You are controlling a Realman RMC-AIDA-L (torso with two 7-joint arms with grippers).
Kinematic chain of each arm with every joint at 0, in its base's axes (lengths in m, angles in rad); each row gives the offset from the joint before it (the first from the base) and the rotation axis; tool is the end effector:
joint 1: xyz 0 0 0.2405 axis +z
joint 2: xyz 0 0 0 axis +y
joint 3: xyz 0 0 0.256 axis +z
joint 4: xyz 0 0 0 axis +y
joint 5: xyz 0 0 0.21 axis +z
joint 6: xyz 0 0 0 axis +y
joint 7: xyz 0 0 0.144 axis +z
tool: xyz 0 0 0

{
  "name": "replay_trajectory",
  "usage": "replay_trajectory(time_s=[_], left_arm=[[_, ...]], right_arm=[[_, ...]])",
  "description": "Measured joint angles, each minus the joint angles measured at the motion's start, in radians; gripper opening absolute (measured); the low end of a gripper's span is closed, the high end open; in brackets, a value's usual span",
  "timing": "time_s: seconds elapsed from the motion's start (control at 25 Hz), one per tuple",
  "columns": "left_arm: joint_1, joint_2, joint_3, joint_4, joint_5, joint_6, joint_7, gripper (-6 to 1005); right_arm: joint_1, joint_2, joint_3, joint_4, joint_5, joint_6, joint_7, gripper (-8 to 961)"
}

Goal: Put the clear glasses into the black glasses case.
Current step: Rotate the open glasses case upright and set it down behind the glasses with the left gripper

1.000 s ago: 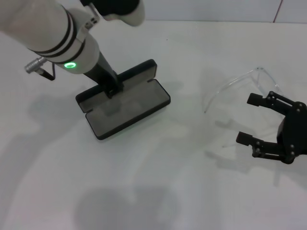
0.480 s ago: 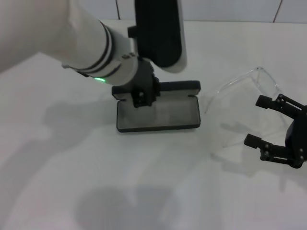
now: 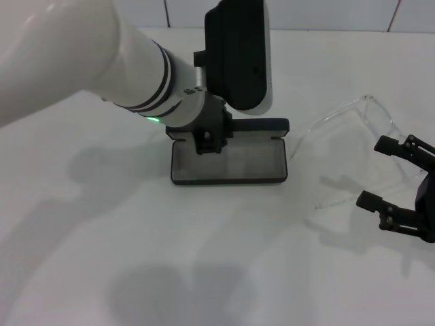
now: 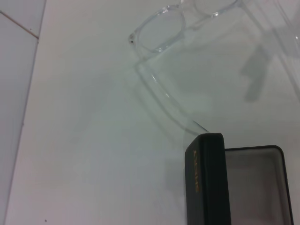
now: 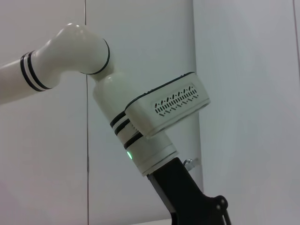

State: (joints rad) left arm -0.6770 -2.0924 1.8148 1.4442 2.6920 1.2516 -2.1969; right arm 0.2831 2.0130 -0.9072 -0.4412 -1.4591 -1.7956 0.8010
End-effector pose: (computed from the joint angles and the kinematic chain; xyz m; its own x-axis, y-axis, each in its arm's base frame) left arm -0.0972 0.3555 -0.0637 0.8794 -0.1397 -0.4551 -0.3065 -0.8976 -0.3167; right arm 0.2898 0.2477 0.0158 0.6631 0.0643 -0.7458 -0.2770 -0.9045 -0.3243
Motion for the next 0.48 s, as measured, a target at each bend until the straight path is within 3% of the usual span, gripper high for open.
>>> replay_trajectory(time_s=[0.48], left_arm=[[0.003, -0.004, 0.058, -0.012, 0.074, -0.085, -0.077, 219]], right_arm=[[-0.001, -0.001, 0.001, 0.001, 0.000, -0.001, -0.006, 874]])
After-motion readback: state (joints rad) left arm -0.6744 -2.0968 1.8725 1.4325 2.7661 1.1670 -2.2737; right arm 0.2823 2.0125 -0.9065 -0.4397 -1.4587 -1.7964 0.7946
